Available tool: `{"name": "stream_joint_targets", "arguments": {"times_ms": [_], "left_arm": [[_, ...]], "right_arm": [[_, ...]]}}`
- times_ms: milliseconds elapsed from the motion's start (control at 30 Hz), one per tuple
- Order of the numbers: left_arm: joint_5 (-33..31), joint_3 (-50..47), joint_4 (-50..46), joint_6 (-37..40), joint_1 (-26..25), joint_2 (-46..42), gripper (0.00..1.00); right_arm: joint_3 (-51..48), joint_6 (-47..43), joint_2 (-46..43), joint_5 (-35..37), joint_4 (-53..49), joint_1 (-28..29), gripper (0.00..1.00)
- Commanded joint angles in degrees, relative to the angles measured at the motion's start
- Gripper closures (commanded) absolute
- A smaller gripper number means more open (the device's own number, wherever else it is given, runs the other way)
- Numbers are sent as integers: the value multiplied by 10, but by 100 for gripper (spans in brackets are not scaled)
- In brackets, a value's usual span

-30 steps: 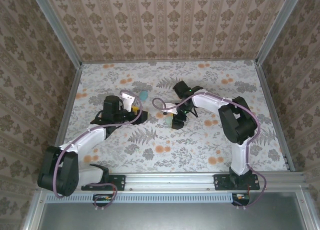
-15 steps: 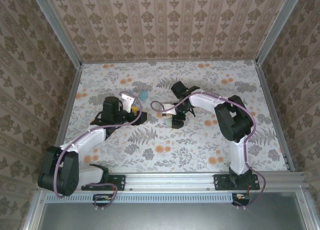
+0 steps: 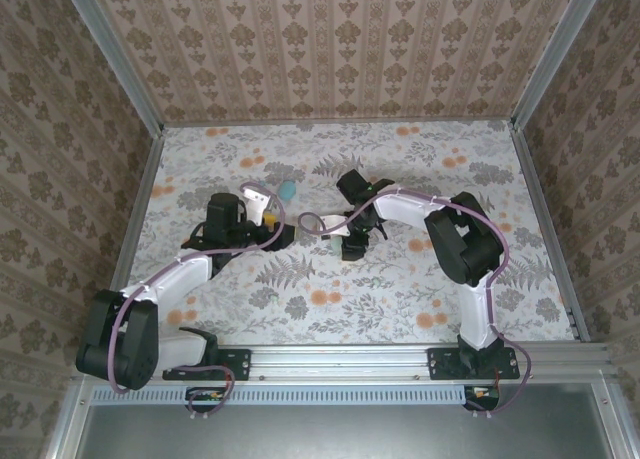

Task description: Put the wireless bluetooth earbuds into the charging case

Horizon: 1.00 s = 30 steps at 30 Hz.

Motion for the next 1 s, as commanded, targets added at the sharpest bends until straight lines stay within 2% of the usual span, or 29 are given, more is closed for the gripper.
{"name": "stream_joint_targets", "arguments": {"times_ms": [0,67,133,267,400,467,633,733,967], "left_arm": [[25,6,-22,25,5,-22,22],[58,3,-26,52,6,-34,22],[65,1,-20,62,6,-53,23],[116,-3,6,68,5,-86,23],[167,1,23,94,-2,-118,24],[175,2,25,119,-22,-134,24],[170,62,-82,233,-101,-140,23],[186,92,-95,248,-129,-115,25],[173,124,-52,242,-184,-61,32]], "right_arm": [[12,-3,2,2,-34,5,47],[5,-1,-11,-2,-34,5,57],[-6,6,-34,-11,-30,4,62],[-12,24,-94,-29,-42,4,63],[5,43,-167,-70,-98,5,63],[13,51,-201,-94,-128,4,63],[24,70,-272,-134,-189,7,63],[25,80,-307,-154,-207,10,63],[17,102,-361,-180,-218,19,63]]}}
